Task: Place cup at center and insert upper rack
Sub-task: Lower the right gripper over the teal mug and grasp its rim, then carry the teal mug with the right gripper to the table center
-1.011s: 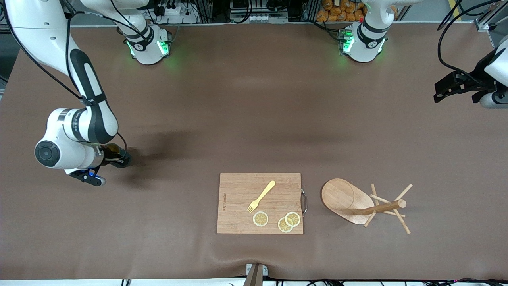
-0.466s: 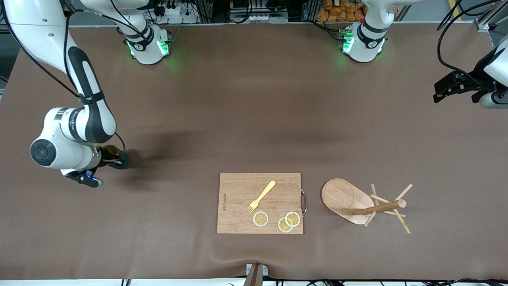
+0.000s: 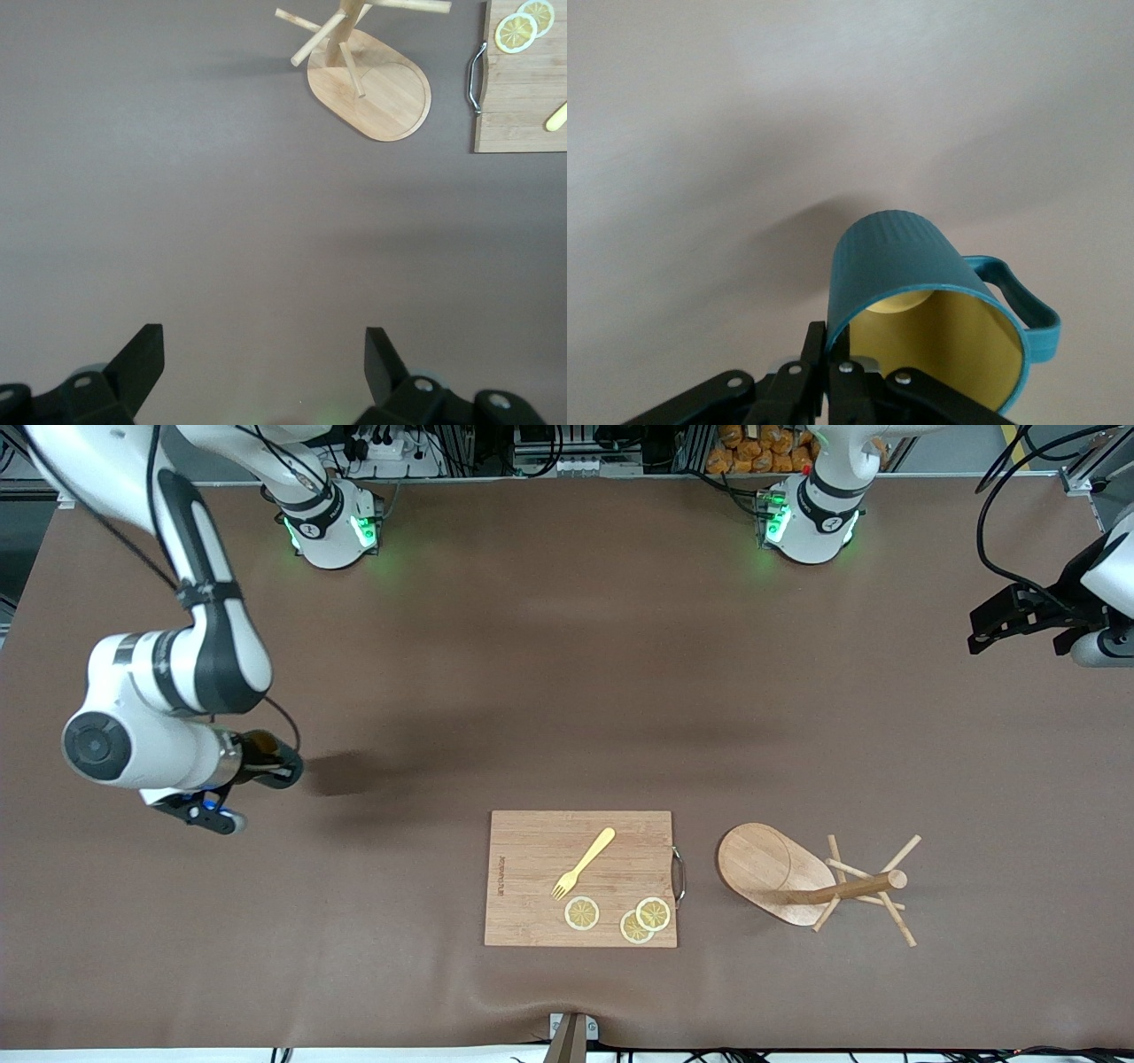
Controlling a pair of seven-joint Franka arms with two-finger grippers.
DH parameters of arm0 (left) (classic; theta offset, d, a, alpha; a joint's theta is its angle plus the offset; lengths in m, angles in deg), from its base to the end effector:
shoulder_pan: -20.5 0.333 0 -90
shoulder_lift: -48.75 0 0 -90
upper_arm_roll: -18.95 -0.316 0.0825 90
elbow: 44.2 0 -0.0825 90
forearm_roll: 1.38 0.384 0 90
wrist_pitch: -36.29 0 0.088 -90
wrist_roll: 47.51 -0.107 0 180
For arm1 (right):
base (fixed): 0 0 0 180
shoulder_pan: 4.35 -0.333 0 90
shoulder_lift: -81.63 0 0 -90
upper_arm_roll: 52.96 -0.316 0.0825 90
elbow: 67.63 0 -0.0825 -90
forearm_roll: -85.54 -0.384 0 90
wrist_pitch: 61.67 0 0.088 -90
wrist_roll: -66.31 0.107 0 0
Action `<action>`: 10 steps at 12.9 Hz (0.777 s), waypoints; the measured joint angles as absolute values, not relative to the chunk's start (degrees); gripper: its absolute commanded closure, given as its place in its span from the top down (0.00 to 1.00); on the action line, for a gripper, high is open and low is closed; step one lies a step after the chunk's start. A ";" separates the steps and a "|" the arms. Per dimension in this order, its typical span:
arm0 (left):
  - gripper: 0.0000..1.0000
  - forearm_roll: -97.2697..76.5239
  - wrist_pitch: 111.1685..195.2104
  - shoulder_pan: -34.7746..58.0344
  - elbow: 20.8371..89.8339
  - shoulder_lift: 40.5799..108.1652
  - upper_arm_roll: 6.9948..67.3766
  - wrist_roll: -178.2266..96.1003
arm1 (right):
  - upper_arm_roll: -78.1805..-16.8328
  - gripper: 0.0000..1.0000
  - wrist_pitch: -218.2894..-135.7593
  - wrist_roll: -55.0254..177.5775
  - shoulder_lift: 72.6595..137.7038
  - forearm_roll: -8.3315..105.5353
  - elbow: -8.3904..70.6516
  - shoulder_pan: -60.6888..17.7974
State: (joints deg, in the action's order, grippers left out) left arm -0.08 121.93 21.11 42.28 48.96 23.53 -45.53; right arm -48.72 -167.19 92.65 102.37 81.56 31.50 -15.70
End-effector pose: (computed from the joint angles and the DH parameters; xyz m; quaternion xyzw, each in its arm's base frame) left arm 0.5471 -0.0353 0.6447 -0.9998 0.0166 0.0086 0.0116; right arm 0.6160 0.0860 0.3547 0.9759 -0.1782 -0.1244 0.0178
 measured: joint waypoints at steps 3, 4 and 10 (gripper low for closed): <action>1.00 -0.08 121.93 21.21 42.28 48.96 23.51 -45.53 | -57.05 0.00 -165.48 103.68 101.47 80.74 28.71 -17.08; 1.00 -0.08 121.93 21.24 42.28 48.96 23.50 -45.53 | -60.23 0.00 -165.46 108.40 101.51 80.65 27.79 -17.23; 1.00 -0.08 121.95 21.30 42.34 49.24 23.47 -45.53 | -73.86 0.00 -170.94 134.33 104.57 80.08 25.16 -22.21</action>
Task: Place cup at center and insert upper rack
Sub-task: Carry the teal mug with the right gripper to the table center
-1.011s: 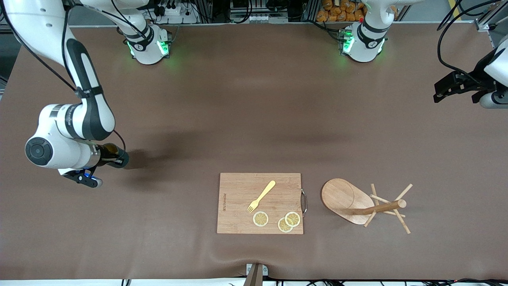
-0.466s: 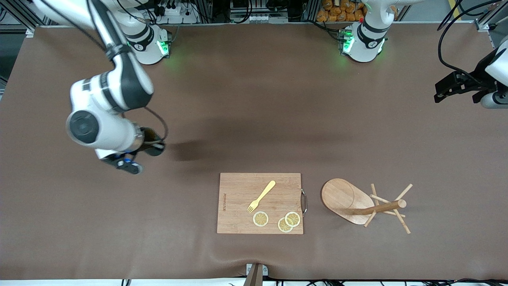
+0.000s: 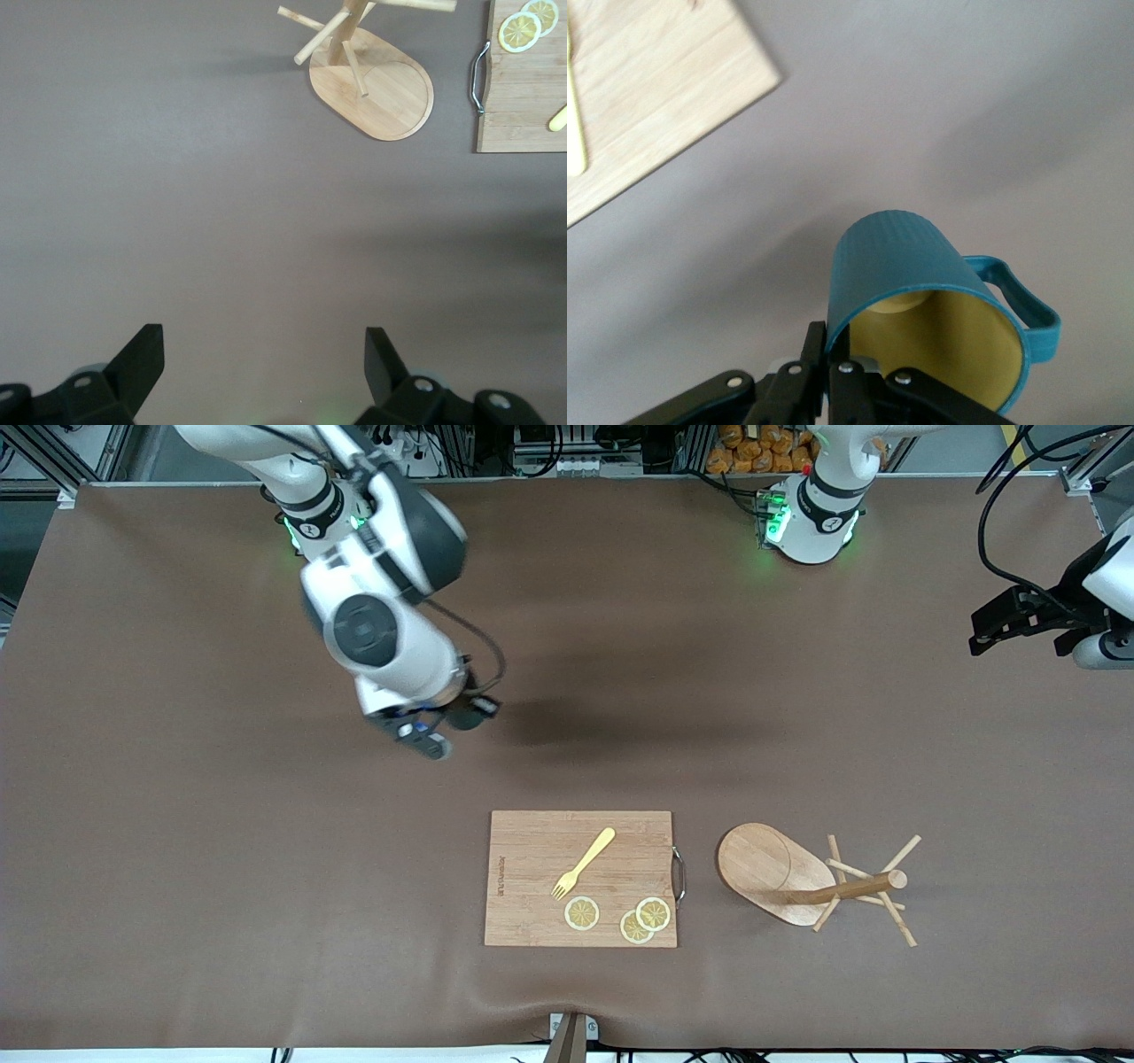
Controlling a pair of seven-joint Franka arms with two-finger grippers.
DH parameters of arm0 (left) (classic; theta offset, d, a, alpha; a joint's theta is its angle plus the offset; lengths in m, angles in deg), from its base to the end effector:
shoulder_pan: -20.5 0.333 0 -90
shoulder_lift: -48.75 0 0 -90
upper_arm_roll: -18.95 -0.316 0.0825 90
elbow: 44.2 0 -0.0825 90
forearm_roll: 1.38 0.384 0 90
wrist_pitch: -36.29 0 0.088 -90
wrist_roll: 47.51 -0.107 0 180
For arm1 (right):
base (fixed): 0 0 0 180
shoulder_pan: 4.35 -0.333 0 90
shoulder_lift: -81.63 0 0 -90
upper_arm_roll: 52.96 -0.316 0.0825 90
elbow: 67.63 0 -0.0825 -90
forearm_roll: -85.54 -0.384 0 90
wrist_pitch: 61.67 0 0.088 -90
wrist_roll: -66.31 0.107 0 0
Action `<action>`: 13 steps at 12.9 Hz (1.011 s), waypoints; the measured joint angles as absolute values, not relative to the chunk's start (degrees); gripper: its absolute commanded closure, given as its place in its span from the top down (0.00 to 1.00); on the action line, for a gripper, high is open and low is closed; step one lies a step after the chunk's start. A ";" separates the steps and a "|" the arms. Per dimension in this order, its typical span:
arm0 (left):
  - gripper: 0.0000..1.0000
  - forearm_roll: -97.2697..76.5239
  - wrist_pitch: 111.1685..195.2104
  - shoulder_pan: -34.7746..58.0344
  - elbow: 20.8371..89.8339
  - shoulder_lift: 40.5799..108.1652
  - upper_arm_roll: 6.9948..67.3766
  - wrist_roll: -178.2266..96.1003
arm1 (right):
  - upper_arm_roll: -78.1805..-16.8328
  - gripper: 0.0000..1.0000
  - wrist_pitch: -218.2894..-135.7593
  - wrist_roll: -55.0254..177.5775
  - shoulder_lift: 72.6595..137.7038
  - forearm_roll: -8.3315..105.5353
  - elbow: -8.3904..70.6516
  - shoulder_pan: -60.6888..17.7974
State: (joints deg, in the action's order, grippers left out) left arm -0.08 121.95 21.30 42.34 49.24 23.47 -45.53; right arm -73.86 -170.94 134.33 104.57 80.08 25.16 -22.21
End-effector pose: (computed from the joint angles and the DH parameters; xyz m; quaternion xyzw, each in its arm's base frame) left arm 0.5488 -0.0329 0.6415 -0.9998 0.0145 0.0114 0.0116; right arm 0.5230 0.3944 0.3995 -0.9529 0.2774 0.1179 0.0328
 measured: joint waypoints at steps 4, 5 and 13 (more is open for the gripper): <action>1.00 -0.08 122.27 21.27 42.35 49.78 23.52 -45.53 | -74.81 0.00 -181.71 146.70 110.30 80.81 25.14 -32.67; 1.00 -0.08 122.43 21.25 42.36 49.92 23.55 -45.53 | -74.80 0.00 -183.23 148.77 112.26 82.12 25.12 -34.86; 1.00 -0.08 125.15 20.95 42.45 51.88 23.75 -45.53 | -74.74 0.00 -185.43 158.50 120.60 85.76 21.75 -39.36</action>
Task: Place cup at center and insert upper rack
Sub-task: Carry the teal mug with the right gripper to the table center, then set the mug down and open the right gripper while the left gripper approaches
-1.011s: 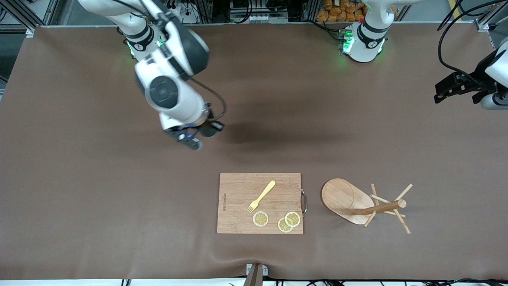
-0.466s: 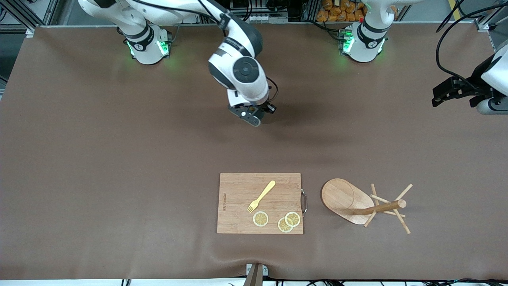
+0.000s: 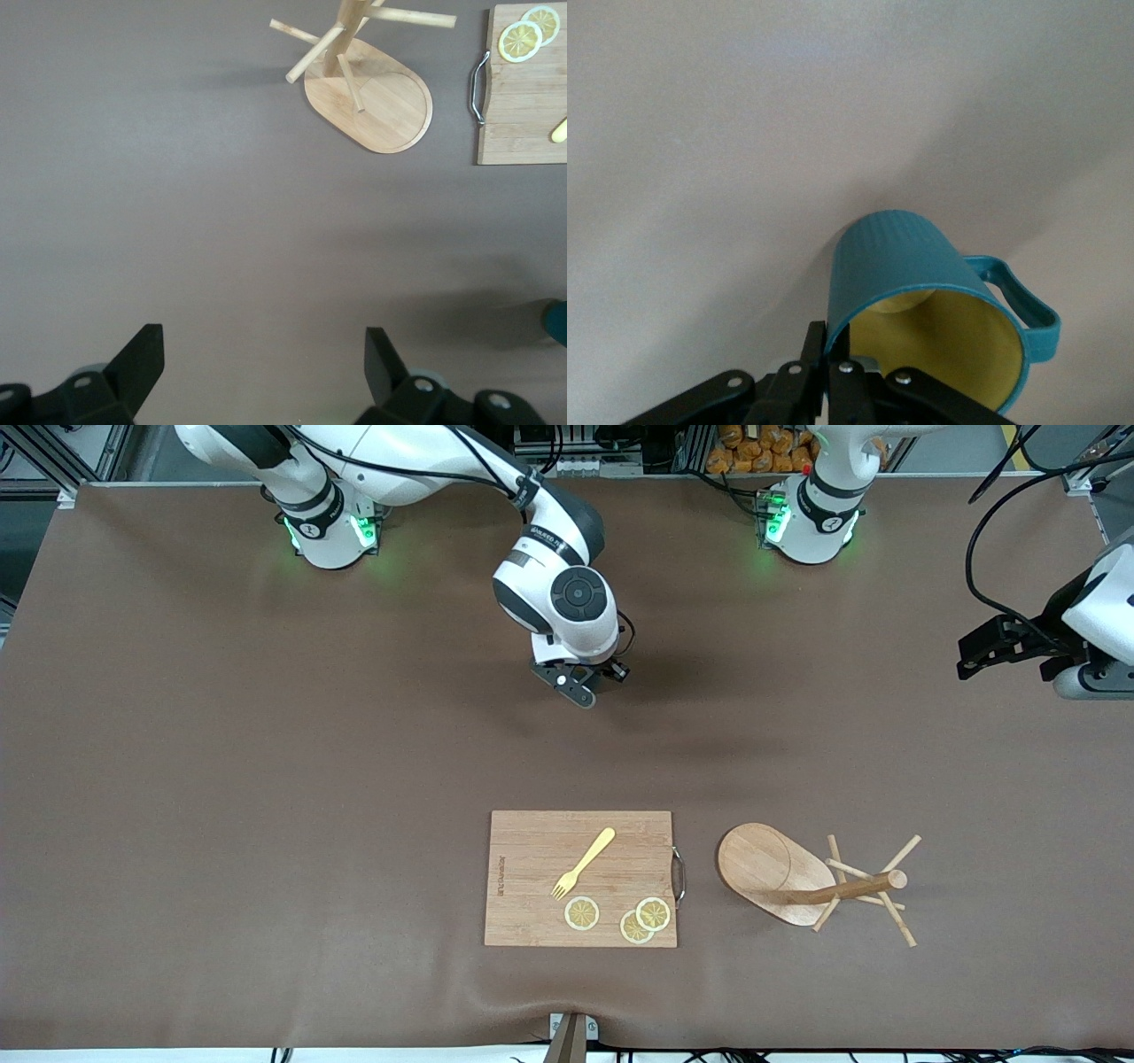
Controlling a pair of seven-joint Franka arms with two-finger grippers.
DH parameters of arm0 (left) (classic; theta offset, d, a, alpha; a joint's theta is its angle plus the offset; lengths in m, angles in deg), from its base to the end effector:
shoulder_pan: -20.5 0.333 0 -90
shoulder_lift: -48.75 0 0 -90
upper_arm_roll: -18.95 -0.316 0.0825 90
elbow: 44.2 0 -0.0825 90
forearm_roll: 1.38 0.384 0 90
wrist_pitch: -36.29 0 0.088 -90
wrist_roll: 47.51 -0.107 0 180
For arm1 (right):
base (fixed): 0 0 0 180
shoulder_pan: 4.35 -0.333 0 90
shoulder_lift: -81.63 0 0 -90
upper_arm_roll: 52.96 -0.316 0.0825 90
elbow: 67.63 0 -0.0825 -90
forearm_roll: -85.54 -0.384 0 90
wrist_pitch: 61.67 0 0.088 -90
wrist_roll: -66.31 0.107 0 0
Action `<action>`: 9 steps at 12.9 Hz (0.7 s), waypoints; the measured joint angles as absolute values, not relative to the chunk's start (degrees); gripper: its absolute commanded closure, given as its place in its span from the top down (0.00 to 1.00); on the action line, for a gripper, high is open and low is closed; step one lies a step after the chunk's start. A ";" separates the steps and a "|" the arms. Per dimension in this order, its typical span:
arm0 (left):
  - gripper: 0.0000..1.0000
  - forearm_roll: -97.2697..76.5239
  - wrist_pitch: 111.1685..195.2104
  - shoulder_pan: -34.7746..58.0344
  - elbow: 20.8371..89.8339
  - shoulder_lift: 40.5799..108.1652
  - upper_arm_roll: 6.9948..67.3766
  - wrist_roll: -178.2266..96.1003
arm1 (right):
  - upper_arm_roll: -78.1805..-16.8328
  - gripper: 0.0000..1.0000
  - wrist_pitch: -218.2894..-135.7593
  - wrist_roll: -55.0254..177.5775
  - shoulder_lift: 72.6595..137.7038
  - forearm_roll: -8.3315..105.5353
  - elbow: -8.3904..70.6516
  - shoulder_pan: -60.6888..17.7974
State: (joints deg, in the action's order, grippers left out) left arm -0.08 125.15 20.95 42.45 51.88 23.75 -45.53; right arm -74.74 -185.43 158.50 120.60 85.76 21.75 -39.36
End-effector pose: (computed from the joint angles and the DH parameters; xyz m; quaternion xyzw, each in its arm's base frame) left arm 0.5682 -0.0394 0.6197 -0.9997 0.0205 0.0074 0.0095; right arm 0.4142 0.5611 0.2664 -0.9346 0.3355 0.1170 0.0146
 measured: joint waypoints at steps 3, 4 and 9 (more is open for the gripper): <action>1.00 -0.09 125.73 19.95 42.45 51.95 23.94 -45.48 | -74.75 0.00 -186.82 160.91 121.77 85.77 21.72 -39.99; 1.00 -0.09 125.80 19.77 42.44 51.95 24.00 -45.46 | -74.76 0.00 -187.01 161.25 122.11 85.83 21.68 -40.56; 1.00 -0.11 125.89 19.68 42.15 51.85 26.08 -42.49 | -74.75 0.99 -187.08 161.40 122.60 89.09 21.47 -41.45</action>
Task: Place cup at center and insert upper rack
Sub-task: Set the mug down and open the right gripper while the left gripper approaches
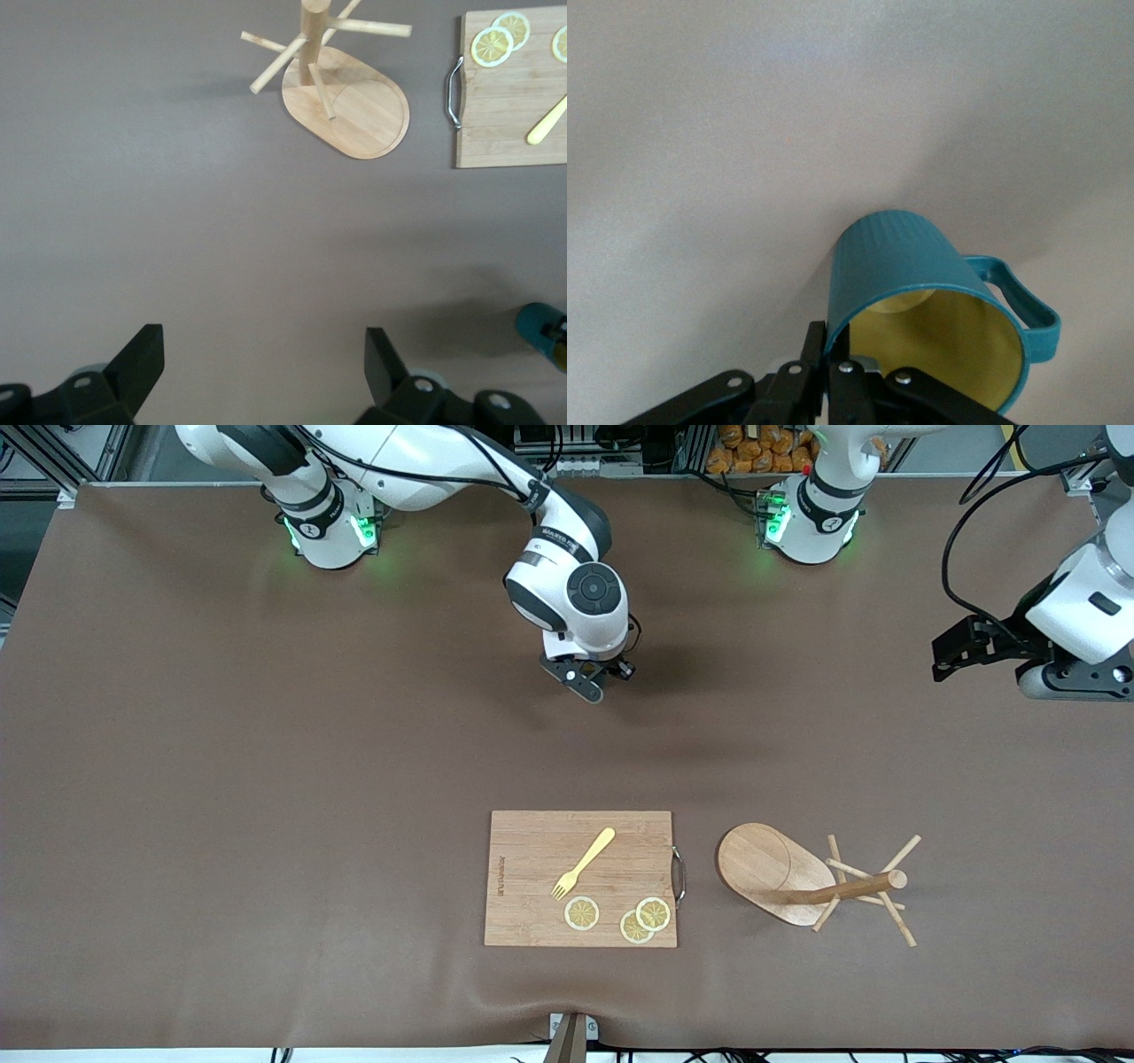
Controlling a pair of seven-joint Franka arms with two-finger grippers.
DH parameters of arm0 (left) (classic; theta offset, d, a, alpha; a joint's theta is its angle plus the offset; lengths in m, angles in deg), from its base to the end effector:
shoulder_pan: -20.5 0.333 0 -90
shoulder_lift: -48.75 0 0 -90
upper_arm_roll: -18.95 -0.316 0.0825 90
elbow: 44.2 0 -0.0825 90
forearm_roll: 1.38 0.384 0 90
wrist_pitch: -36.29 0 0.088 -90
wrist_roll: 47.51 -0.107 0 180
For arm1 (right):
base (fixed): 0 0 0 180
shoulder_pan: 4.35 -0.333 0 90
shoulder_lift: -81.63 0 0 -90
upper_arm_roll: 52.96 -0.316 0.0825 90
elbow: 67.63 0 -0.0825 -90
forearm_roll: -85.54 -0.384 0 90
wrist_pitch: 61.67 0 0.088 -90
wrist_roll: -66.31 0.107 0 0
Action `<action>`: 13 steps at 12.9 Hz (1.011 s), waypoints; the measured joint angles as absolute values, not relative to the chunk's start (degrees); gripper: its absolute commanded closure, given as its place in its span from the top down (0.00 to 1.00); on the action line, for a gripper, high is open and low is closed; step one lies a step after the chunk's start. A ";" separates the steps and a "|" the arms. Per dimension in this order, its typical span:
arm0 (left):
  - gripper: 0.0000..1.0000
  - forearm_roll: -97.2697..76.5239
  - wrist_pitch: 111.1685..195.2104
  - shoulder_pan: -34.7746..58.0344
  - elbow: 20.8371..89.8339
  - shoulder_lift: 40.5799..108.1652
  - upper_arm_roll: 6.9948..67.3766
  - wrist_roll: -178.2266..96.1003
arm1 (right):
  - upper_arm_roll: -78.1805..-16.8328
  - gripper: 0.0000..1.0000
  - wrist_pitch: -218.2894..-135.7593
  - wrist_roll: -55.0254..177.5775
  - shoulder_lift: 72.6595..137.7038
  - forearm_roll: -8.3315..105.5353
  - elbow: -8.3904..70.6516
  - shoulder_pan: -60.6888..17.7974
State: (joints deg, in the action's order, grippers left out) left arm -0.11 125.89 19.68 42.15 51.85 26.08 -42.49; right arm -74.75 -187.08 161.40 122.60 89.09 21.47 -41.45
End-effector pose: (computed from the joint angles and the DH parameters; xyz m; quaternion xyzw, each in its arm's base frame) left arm 0.5659 -0.0746 0.6237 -0.9996 0.0254 -0.0024 0.0075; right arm 0.3965 0.5762 0.2472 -0.9386 0.3302 0.0997 0.0069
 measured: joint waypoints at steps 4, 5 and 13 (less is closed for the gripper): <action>1.00 -0.12 124.66 19.65 42.07 50.98 28.94 -37.42 | -74.68 1.00 -187.09 161.16 122.77 92.34 21.41 -41.45; 1.00 -0.12 124.11 19.66 42.06 50.74 29.48 -36.53 | -74.61 1.00 -187.11 160.10 122.76 92.57 21.11 -41.31; 1.00 -0.10 121.71 19.54 42.03 49.81 39.90 -16.99 | -77.81 1.00 -177.51 137.55 115.86 90.47 18.12 -27.33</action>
State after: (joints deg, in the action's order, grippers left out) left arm -0.10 121.71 19.54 42.03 49.81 39.90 -16.99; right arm -77.81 -177.51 137.55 115.86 90.47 18.12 -27.33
